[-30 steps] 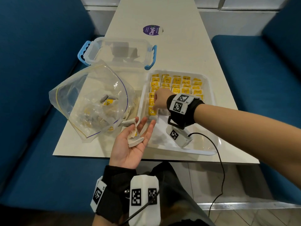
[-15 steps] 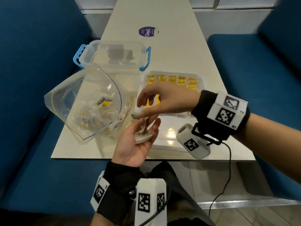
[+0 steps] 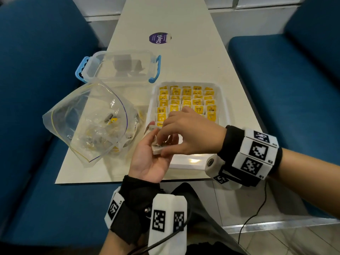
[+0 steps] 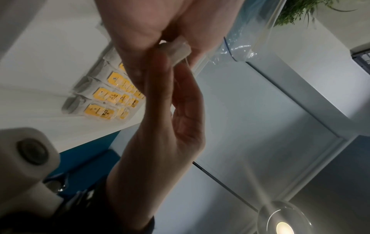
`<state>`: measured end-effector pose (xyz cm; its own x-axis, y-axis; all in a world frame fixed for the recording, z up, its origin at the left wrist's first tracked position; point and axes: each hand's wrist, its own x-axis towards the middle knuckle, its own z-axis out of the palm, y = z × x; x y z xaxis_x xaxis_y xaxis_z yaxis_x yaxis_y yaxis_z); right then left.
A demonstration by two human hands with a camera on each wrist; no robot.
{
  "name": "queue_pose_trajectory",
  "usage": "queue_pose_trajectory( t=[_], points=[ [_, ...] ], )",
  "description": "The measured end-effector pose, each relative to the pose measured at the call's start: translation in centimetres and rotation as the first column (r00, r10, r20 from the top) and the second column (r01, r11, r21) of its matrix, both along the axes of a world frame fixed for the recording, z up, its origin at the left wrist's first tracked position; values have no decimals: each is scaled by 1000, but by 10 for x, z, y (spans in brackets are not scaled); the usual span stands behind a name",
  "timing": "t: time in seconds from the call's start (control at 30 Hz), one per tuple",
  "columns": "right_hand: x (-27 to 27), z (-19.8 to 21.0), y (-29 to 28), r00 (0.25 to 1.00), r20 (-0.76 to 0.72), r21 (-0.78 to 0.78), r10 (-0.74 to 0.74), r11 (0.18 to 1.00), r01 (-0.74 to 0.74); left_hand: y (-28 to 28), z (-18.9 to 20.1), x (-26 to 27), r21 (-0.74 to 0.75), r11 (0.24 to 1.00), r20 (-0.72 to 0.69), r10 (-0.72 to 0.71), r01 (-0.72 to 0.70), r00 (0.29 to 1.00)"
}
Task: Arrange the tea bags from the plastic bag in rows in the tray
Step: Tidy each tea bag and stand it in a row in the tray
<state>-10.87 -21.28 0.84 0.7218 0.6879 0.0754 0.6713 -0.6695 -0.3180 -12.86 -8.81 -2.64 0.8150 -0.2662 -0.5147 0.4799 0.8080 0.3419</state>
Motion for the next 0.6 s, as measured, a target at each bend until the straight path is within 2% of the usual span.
queue_pose_trajectory(
  t=[0.17,0.37,0.53,0.6],
  points=[
    [-2,-6,3,998,68,131,-17,991,8,2,1,3,-64,997,18,-41,42,999],
    [6,-7,1,959,-251,351,-133,911,218,7,-1,8,-131,991,93,-17,30,995],
    [9,-12,2,934,-325,449,-151,844,293,11,-4,15,-98,993,72,-60,67,996],
    [11,-13,3,936,-317,454,-153,842,291,12,-4,16,-86,994,67,-66,72,996]
  ],
)
